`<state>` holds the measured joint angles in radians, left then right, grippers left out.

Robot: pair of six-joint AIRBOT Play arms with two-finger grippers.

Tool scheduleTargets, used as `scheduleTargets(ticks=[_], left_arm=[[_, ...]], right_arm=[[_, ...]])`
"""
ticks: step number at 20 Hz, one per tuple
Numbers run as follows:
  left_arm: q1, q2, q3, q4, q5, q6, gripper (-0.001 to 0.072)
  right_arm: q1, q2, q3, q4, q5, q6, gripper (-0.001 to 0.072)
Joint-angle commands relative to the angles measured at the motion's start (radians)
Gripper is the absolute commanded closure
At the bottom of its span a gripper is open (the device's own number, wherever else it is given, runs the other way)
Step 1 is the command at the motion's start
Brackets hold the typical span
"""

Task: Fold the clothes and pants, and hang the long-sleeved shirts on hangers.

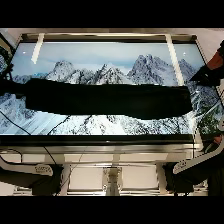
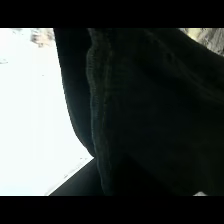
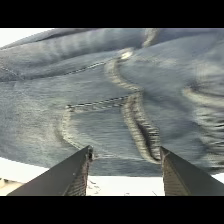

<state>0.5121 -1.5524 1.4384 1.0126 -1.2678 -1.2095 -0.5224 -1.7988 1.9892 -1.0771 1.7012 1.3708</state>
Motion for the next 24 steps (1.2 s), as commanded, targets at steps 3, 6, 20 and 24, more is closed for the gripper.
scheduleTargets(ticks=[3, 6, 20, 24], left_arm=[[0.017, 0.103, 0.203, 0.136, -0.222, -0.065, 0.0682], [-0.063, 0.103, 0.286, 0.134, -0.272, -0.132, 0.0682], [-0.738, -0.069, 0.326, -0.115, 0.009, -0.285, 0.0682], [-0.831, -0.177, 0.326, -0.238, 0.055, -0.295, 0.0682]], right_arm=[[0.098, 0.000, 0.001, 0.029, -0.027, -0.005, 0.0231], [0.158, 0.000, 0.001, 0.026, -0.044, -0.020, 0.0231], [0.200, 0.001, 0.001, 0.027, -0.014, -0.021, 0.0276], [0.200, 0.001, 0.001, 0.027, -0.014, -0.021, 0.0276]])
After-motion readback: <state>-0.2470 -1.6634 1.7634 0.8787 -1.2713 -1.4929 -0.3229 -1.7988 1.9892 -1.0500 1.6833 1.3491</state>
